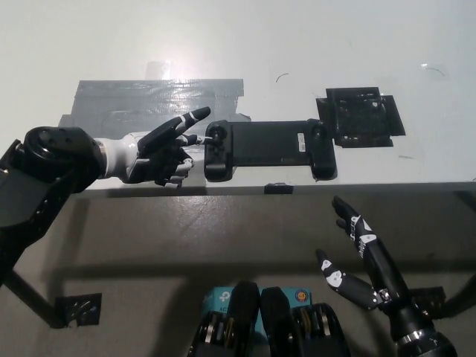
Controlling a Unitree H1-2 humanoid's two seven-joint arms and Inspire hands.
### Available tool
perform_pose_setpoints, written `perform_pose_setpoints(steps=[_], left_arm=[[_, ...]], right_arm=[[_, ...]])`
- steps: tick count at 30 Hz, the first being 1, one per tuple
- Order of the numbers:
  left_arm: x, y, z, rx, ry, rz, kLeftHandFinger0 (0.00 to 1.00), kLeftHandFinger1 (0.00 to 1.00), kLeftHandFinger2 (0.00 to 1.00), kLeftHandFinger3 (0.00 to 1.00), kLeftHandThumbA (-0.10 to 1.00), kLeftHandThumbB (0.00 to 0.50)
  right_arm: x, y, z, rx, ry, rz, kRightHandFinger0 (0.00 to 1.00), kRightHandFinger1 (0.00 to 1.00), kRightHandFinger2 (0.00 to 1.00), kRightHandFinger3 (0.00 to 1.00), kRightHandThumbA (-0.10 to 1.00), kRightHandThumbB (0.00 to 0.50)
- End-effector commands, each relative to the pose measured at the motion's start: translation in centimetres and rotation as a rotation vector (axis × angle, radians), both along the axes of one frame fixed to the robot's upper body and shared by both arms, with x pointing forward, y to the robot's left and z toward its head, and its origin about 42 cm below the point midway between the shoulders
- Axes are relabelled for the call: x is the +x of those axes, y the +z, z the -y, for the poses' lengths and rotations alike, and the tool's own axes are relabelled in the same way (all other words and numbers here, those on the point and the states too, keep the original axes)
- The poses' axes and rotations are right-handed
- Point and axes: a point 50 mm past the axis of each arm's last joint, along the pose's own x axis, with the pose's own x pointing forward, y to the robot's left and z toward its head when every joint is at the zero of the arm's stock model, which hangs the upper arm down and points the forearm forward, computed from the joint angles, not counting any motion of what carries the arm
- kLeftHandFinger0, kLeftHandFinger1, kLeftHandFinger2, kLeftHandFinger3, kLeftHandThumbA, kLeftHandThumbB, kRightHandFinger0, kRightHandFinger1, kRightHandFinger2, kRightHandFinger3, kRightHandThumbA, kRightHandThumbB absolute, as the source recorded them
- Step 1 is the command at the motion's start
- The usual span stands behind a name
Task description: A controller is being placed at the center of the desk near the left hand and the robot uses its left hand's index finger to press a button at the left area of the controller
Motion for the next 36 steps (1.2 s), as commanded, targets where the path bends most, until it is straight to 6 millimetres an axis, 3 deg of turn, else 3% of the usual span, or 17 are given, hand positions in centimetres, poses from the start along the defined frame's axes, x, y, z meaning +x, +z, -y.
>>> perform_pose_setpoints(steps=[1, 13, 16, 20, 24, 27, 29, 31, 33, 34, 35, 36], left_arm=[[0.6, 2.6, -1.3, 0.004, 0.036, 0.052, 0.00, 0.00, 0.04, 1.00, 1.00, 0.429], [0.5, 1.8, -1.6, 0.014, 0.045, 0.036, 0.00, 0.00, 0.14, 1.00, 1.00, 0.411], [0.4, 1.7, -1.4, 0.033, 0.048, 0.051, 0.00, 0.00, 0.23, 1.00, 1.00, 0.410], [0.3, 1.3, -1.1, 0.061, 0.036, 0.052, 0.09, 0.12, 0.39, 1.00, 1.00, 0.422], [0.2, 0.5, -0.8, 0.046, 0.030, 0.029, 0.03, 0.01, 0.28, 1.00, 1.00, 0.419], [-0.2, 0.1, -0.8, 0.037, 0.026, 0.026, 0.03, 0.00, 0.25, 1.00, 1.00, 0.421], [-1.4, 0.0, -0.4, -0.007, 0.002, 0.045, 0.04, 0.00, 0.26, 1.00, 1.00, 0.411], [-3.4, 0.7, 0.0, -0.091, -0.028, 0.100, 0.08, 0.00, 0.21, 1.00, 1.00, 0.398], [-6.0, 1.6, 0.4, -0.196, -0.063, 0.159, 0.05, 0.00, 0.15, 1.00, 1.00, 0.375], [-6.9, 1.9, 0.5, -0.222, -0.074, 0.183, 0.03, 0.00, 0.03, 1.00, 1.00, 0.395], [-9.3, 3.0, 0.8, -0.290, -0.100, 0.250, 0.00, 0.00, 0.05, 1.00, 1.00, 0.372], [-11.6, 3.9, 1.0, -0.376, -0.121, 0.285, 0.00, 0.00, 0.08, 1.00, 1.00, 0.396]], right_arm=[[0.6, 1.2, -0.6, 0.023, 0.021, 0.046, 0.95, 1.00, 1.00, 1.00, 0.51, 0.253], [0.6, 1.5, -0.7, 0.003, 0.023, 0.055, 0.93, 1.00, 1.00, 1.00, 0.53, 0.267], [0.7, 1.5, -0.7, -0.001, 0.024, 0.059, 0.93, 1.00, 1.00, 1.00, 0.53, 0.259], [0.8, 1.6, -0.7, 0.005, 0.024, 0.058, 0.93, 1.00, 1.00, 1.00, 0.52, 0.260], [0.7, 1.6, -0.7, 0.007, 0.025, 0.057, 0.94, 1.00, 1.00, 1.00, 0.52, 0.256], [0.5, 1.4, -0.9, 0.009, 0.026, 0.052, 0.94, 1.00, 1.00, 1.00, 0.52, 0.262], [-0.1, 1.0, -0.8, 0.008, 0.020, 0.046, 0.93, 1.00, 1.00, 1.00, 0.53, 0.268], [-0.4, 0.8, -0.8, 0.010, 0.014, 0.042, 0.93, 1.00, 1.00, 1.00, 0.52, 0.271], [-0.7, 0.6, -0.6, 0.015, 0.010, 0.035, 0.92, 1.00, 1.00, 1.00, 0.53, 0.273], [-0.7, 0.5, -0.6, 0.015, 0.009, 0.034, 0.93, 1.00, 1.00, 1.00, 0.53, 0.274], [-0.8, 0.3, -0.5, 0.016, 0.007, 0.030, 0.93, 1.00, 1.00, 1.00, 0.53, 0.269], [-0.9, -0.1, -0.4, 0.018, 0.005, 0.023, 0.93, 1.00, 1.00, 1.00, 0.52, 0.267]])
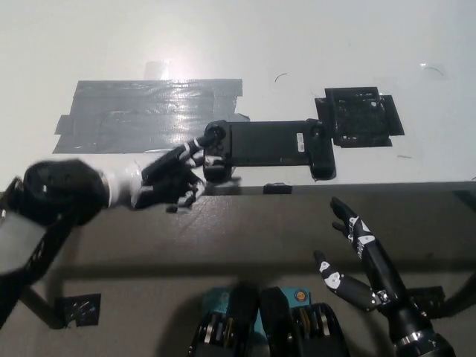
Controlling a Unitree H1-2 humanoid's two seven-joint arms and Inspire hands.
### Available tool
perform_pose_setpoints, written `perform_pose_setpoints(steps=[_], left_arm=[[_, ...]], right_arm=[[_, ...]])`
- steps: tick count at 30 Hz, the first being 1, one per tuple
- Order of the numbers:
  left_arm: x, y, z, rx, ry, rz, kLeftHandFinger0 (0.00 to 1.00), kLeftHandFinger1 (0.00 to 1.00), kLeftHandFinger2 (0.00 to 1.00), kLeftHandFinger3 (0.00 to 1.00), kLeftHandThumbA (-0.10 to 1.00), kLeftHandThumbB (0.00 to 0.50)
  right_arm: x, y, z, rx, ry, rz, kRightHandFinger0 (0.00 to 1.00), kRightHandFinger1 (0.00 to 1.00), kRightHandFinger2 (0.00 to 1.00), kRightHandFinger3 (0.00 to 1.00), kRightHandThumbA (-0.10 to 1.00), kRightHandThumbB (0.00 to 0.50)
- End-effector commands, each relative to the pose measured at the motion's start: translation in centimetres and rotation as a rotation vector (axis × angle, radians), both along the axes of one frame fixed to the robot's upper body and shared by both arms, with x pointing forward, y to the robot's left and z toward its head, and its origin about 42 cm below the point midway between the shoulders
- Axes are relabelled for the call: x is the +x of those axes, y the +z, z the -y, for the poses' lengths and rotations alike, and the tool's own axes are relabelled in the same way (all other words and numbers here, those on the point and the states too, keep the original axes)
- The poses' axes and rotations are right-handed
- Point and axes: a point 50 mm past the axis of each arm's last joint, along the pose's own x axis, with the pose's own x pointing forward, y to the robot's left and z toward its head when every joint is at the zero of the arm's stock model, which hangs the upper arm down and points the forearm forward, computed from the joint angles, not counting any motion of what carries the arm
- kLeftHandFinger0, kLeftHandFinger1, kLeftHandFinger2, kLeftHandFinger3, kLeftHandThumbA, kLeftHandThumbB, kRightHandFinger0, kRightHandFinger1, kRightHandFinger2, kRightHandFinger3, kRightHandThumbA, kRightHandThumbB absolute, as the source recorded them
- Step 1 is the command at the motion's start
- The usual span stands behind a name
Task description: A controller is being placed at the center of the desk near the left hand and the robot uses its left hand's index finger to press a button at the left area of the controller
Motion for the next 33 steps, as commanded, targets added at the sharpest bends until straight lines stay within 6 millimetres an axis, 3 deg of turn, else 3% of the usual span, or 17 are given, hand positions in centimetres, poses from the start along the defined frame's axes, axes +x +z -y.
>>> perform_pose_setpoints(steps=[1, 4, 5, 8, 9, 10, 12, 14, 15, 16, 17, 18, 19, 20, 22, 25, 33], left_arm=[[-7.4, 6.2, 0.1, -0.329, -0.064, 0.211, 0.00, 0.00, 0.12, 1.00, 1.00, 0.400], [-11.6, 6.1, -0.3, -0.412, -0.067, 0.247, 0.00, 0.04, 0.21, 1.00, 1.00, 0.436], [-13.8, 5.2, -0.7, -0.428, -0.035, 0.257, 0.01, 0.06, 0.24, 1.00, 1.00, 0.429], [-16.7, 2.3, -1.1, -0.433, 0.102, 0.271, 0.09, 0.15, 0.30, 1.00, 1.00, 0.404], [-17.6, -1.5, -1.5, -0.468, 0.269, 0.317, 0.11, 0.16, 0.28, 1.00, 1.00, 0.375], [-17.8, -1.8, -1.5, -0.466, 0.280, 0.317, 0.09, 0.12, 0.28, 1.00, 1.00, 0.376], [-18.8, -5.9, -1.9, -0.470, 0.464, 0.333, 0.02, 0.01, 0.17, 1.00, 1.00, 0.298], [-19.5, -9.3, -2.0, -0.435, 0.597, 0.347, 0.01, 0.00, 0.08, 1.00, 1.00, 0.241], [-19.8, -10.0, -2.0, -0.427, 0.620, 0.348, 0.00, 0.00, 0.04, 1.00, 1.00, 0.237], [-20.0, -11.2, -2.0, -0.419, 0.648, 0.351, 0.05, 0.00, 0.05, 1.00, 1.00, 0.204], [-20.4, -13.3, -2.1, -0.401, 0.691, 0.330, 0.40, 0.28, 0.29, 1.00, 1.00, 0.178], [-20.7, -14.3, -2.2, -0.369, 0.698, 0.327, 0.61, 0.53, 0.53, 1.00, 1.00, 0.150], [-21.0, -15.8, -2.3, -0.335, 0.705, 0.300, 0.99, 1.00, 1.00, 1.00, 1.00, 0.154], [-21.1, -16.4, -2.3, -0.315, 0.701, 0.295, 1.00, 1.00, 1.00, 1.00, 1.00, 0.165], [-21.3, -17.3, -2.1, -0.262, 0.683, 0.297, 1.00, 1.00, 1.00, 1.00, 1.00, 0.133], [-21.4, -18.1, -1.4, -0.210, 0.656, 0.329, 1.00, 1.00, 1.00, 1.00, 1.00, 0.201], [-21.4, -18.5, -1.2, -0.180, 0.640, 0.346, 1.00, 1.00, 1.00, 1.00, 1.00, 0.187]], right_arm=[[-0.7, 0.0, -0.2, 0.020, 0.003, 0.025, 0.93, 1.00, 1.00, 1.00, 0.52, 0.268], [-1.5, -0.7, -0.2, 0.023, 0.005, -0.004, 0.93, 1.00, 1.00, 1.00, 0.52, 0.278], [-1.9, -1.1, -0.3, 0.019, 0.004, -0.013, 0.93, 1.00, 1.00, 1.00, 0.52, 0.276], [-2.7, -2.0, -0.2, 0.024, 0.003, -0.026, 0.92, 1.00, 1.00, 1.00, 0.52, 0.273], [-3.2, -2.4, -0.3, 0.017, 0.004, -0.039, 0.92, 1.00, 1.00, 1.00, 0.52, 0.268], [-3.5, -2.6, -0.2, 0.018, 0.002, -0.045, 0.92, 1.00, 1.00, 1.00, 0.52, 0.267], [-4.2, -3.1, -0.3, 0.023, 0.004, -0.063, 0.93, 1.00, 1.00, 1.00, 0.52, 0.258], [-5.1, -3.6, -0.3, 0.025, 0.005, -0.081, 0.93, 1.00, 1.00, 1.00, 0.51, 0.254], [-5.3, -3.7, -0.3, 0.025, 0.004, -0.085, 0.93, 1.00, 1.00, 1.00, 0.51, 0.254], [-5.5, -3.8, -0.3, 0.027, 0.005, -0.088, 0.93, 1.00, 1.00, 1.00, 0.51, 0.253], [-5.9, -4.0, -0.4, 0.032, 0.004, -0.093, 0.93, 1.00, 1.00, 1.00, 0.50, 0.248], [-6.0, -4.1, -0.4, 0.037, 0.003, -0.095, 0.94, 1.00, 1.00, 1.00, 0.50, 0.245], [-6.2, -4.2, -0.4, 0.049, 0.001, -0.102, 0.95, 1.00, 1.00, 1.00, 0.50, 0.247], [-6.3, -4.3, -0.4, 0.047, 0.000, -0.103, 0.96, 1.00, 1.00, 1.00, 0.51, 0.248], [-6.4, -4.4, -0.4, 0.042, -0.005, -0.102, 0.96, 1.00, 1.00, 1.00, 0.52, 0.248], [-6.4, -4.3, -0.2, 0.038, -0.006, -0.098, 0.98, 1.00, 1.00, 1.00, 0.54, 0.241], [-5.6, -3.9, -0.3, 0.037, 0.007, -0.080, 1.00, 1.00, 1.00, 1.00, 0.55, 0.229]])
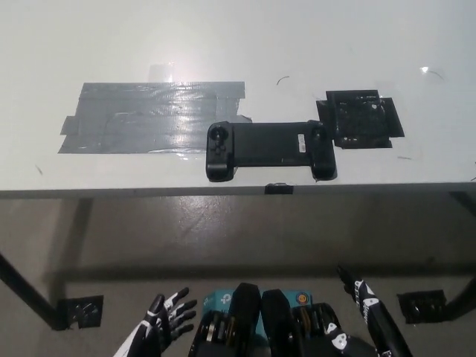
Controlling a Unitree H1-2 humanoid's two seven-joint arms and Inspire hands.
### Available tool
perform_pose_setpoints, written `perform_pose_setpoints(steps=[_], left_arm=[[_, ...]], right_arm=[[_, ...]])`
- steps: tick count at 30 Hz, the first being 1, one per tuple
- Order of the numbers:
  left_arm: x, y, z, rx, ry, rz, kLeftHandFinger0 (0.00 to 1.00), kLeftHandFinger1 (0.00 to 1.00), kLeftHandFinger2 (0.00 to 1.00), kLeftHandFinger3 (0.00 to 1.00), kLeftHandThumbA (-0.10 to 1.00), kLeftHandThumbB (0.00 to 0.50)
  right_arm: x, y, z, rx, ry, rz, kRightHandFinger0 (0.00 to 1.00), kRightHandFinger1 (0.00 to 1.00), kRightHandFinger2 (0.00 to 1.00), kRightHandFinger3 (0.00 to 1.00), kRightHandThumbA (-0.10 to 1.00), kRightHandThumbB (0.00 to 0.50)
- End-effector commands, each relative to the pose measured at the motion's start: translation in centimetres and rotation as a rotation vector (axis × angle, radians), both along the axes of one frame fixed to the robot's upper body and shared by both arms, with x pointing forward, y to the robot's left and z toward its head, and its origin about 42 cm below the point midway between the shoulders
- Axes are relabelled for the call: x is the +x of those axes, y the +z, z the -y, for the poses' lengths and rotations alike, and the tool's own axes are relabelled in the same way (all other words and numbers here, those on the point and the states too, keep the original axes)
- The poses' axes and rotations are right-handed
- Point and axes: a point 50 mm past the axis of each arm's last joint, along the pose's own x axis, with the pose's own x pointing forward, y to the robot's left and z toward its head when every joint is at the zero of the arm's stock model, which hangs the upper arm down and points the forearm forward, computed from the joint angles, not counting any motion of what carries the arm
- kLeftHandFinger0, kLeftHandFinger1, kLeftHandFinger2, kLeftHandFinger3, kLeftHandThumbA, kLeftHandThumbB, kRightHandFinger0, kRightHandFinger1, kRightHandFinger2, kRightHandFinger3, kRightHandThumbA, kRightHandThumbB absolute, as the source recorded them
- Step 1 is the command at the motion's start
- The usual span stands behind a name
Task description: A controller is being placed at the center of the desk near the left hand and the robot uses its left hand's index finger to press a button at the left area of the controller
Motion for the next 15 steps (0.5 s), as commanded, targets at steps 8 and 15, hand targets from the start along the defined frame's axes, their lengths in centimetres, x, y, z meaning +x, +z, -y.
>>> perform_pose_setpoints(steps=[8, 15], left_arm=[[0.9, 1.2, -0.2, 0.184, 0.120, 0.337, 1.00, 1.00, 1.00, 1.00, 1.00, 0.205], [1.1, 1.3, -0.2, 0.176, 0.127, 0.358, 1.00, 1.00, 1.00, 1.00, 1.00, 0.197]], right_arm=[[1.5, 2.4, -1.2, 0.049, 0.036, 0.146, 1.00, 1.00, 1.00, 1.00, 0.57, 0.231], [1.8, 2.8, -1.2, 0.038, 0.039, 0.150, 1.00, 1.00, 1.00, 1.00, 0.57, 0.228]])
